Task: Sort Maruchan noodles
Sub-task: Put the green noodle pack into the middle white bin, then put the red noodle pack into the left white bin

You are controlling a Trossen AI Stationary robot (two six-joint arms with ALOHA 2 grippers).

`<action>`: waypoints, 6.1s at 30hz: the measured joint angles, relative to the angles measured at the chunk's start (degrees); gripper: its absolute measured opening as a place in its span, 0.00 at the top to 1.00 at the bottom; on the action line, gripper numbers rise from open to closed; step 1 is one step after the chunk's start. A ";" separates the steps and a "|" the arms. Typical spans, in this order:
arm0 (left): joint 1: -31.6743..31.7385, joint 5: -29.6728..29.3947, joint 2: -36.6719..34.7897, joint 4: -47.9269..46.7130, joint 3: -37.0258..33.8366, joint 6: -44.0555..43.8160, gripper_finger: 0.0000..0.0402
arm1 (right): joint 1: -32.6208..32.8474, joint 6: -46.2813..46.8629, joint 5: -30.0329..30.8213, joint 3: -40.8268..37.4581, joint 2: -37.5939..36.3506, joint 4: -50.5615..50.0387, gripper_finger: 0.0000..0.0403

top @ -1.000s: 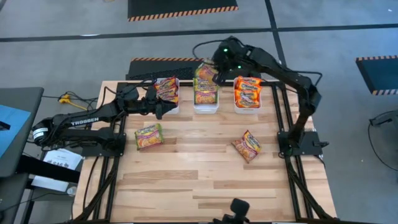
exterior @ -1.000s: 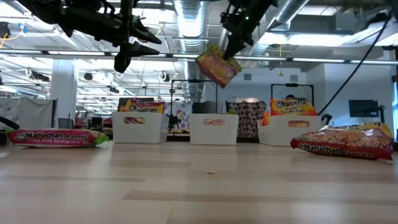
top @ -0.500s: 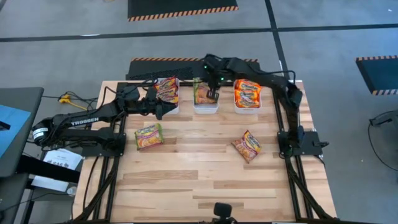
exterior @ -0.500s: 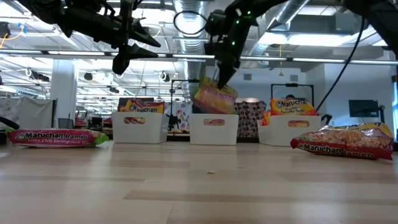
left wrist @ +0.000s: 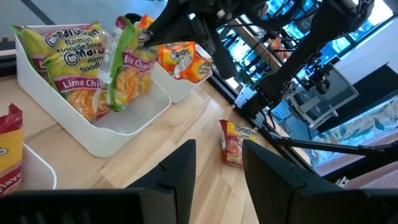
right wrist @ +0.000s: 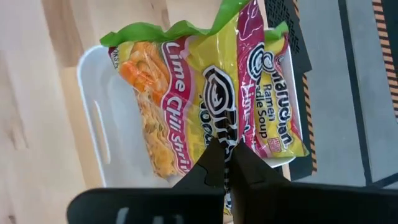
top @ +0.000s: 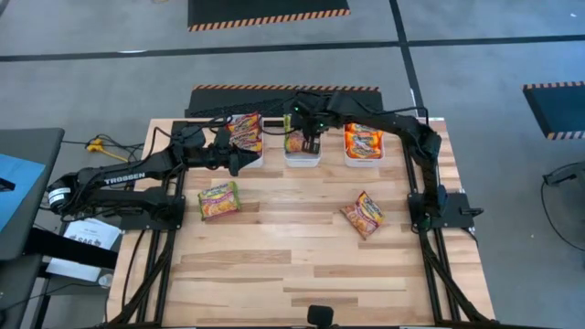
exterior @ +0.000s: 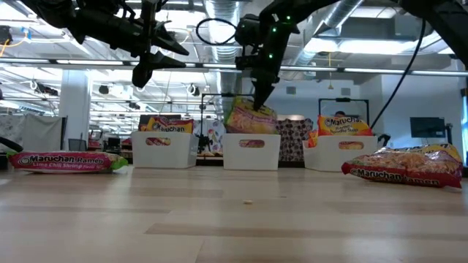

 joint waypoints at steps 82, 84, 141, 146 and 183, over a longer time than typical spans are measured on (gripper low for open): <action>-0.47 0.79 0.00 -1.33 0.00 -0.87 0.71 | 2.71 10.60 -14.22 3.38 12.48 8.92 0.60; -0.50 0.87 0.00 -1.38 0.00 -0.87 0.71 | 2.72 10.56 -12.75 3.43 12.53 7.48 0.60; -0.43 8.58 -3.01 -5.05 -0.07 3.43 0.71 | 2.02 21.12 -15.14 20.53 12.81 -33.77 0.60; -0.09 9.03 -7.23 -5.71 -0.04 3.55 0.71 | 5.13 23.24 -16.65 20.67 9.22 -33.66 0.60; 0.16 10.59 -16.96 -15.99 0.00 9.25 0.71 | 25.76 74.31 2.88 -28.11 -41.33 -25.58 0.60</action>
